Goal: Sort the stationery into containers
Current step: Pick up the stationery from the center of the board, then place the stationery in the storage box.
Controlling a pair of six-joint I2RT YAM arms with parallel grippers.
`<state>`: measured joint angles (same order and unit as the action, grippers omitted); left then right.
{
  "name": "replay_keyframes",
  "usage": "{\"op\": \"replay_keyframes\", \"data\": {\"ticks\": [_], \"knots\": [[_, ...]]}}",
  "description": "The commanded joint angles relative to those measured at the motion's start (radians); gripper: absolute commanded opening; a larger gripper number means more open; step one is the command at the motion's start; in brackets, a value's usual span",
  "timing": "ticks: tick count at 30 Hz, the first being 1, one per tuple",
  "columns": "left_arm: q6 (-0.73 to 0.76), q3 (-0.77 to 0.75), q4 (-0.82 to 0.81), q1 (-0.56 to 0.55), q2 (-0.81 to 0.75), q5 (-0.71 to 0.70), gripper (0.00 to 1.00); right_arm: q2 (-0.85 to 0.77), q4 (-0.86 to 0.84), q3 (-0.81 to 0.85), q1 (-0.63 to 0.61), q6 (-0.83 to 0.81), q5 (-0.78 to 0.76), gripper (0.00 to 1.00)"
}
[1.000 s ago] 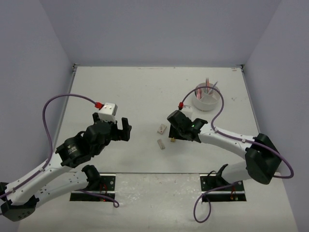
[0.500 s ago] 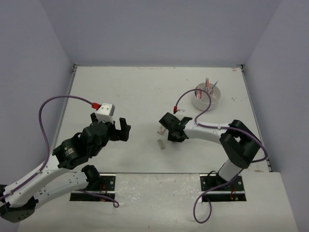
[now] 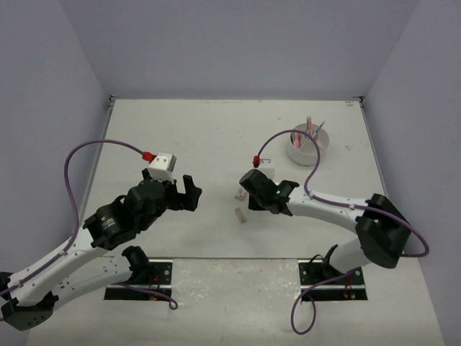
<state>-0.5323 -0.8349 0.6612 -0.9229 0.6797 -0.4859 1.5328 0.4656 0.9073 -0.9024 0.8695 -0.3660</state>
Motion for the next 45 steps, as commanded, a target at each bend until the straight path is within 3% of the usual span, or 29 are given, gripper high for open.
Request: {"op": "replay_keyframes", "data": {"ticks": [1,6,12,25,29,34,39,42,43,44,45], "knots": [[-0.154,0.025,-0.227,0.006,0.045,0.230,1.00,-0.262,-0.195,-0.068,-0.080,-0.213,0.018,0.00],[-0.322,0.056,-0.442,0.004,0.157,0.412,1.00,-0.451,-0.284,-0.132,-0.185,-0.357,0.027,0.00],[-0.414,0.082,-0.634,-0.004,0.303,0.572,0.88,-0.566,-0.350,-0.177,-0.222,-0.403,0.059,0.00],[-0.442,0.119,-0.695,-0.013,0.351,0.537,0.43,-0.638,-0.376,-0.215,-0.228,-0.408,0.074,0.00],[-0.445,0.123,-0.719,-0.013,0.370,0.559,0.33,-0.639,-0.389,-0.212,-0.230,-0.408,0.064,0.00],[-0.449,0.132,-0.746,-0.014,0.388,0.600,0.28,-0.641,-0.395,-0.205,-0.231,-0.410,0.040,0.00],[-0.445,0.136,-0.759,-0.013,0.388,0.617,0.01,-0.658,-0.412,-0.209,-0.230,-0.411,0.022,0.00],[-0.424,0.124,-0.768,-0.013,0.389,0.627,0.00,-0.660,-0.416,-0.212,-0.230,-0.412,0.016,0.00],[-0.413,0.116,-0.766,-0.013,0.391,0.631,0.00,-0.657,-0.414,-0.212,-0.230,-0.411,0.015,0.03],[-0.387,0.107,-0.761,-0.013,0.394,0.633,0.00,-0.654,-0.405,-0.211,-0.230,-0.411,0.016,0.32],[-0.360,0.086,-0.749,-0.012,0.399,0.626,0.00,-0.652,-0.399,-0.211,-0.231,-0.402,0.016,0.52]]}}
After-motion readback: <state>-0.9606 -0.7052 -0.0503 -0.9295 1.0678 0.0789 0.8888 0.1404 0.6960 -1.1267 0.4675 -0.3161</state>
